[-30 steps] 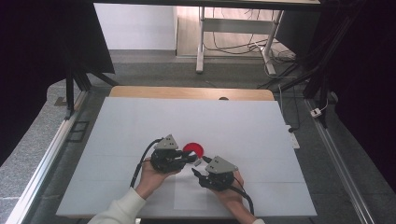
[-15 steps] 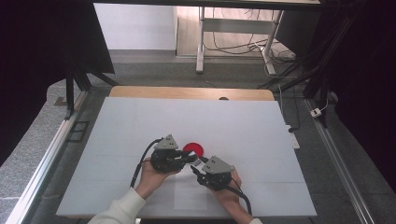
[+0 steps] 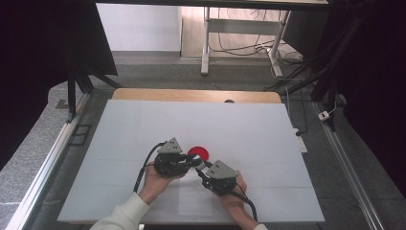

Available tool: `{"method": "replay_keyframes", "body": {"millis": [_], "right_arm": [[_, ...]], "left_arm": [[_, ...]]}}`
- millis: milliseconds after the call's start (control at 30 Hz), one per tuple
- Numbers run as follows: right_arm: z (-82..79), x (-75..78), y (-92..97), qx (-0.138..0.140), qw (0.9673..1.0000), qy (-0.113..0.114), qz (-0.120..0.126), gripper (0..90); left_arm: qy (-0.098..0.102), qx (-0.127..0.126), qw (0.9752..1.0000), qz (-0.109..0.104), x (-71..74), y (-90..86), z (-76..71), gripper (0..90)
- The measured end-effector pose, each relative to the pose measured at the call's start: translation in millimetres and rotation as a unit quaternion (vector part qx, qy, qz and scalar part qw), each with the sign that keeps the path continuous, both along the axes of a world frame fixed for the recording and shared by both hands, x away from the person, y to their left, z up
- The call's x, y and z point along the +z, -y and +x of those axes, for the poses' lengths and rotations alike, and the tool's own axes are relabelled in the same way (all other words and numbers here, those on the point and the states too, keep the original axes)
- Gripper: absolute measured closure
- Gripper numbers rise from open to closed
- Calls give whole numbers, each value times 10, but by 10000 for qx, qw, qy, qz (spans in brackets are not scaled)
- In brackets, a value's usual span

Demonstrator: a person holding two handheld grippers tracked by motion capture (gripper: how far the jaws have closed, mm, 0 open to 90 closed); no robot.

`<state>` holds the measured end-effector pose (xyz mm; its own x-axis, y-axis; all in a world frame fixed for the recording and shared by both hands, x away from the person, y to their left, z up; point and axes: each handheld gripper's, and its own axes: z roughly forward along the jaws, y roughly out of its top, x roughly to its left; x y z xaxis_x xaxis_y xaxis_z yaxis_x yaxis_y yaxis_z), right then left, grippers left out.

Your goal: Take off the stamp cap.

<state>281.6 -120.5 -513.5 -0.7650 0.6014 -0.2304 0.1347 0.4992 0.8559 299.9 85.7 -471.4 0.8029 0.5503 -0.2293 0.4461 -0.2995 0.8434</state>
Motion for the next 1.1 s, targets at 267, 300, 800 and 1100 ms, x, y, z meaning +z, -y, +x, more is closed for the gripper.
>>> {"method": "replay_keyframes", "body": {"millis": [267, 300, 800, 1100], "right_arm": [[1, -4, -10, -14, 10000, 14, -50, 630], [1, -4, -10, -14, 10000, 14, -50, 630], [-24, -16, -22, -89, 9998, 84, -174, 648], [-23, -19, -21, -39, 9997, 108, -235, 649]], "left_arm": [[4, 16, 10000, 9, -4, 3, 1, 757], [2, 15, 10000, 11, -5, 4, 0, 757], [-45, 32, 10000, 2, -24, 1, 6, 757], [-82, 35, 10000, -16, -27, -4, 8, 758]]}}
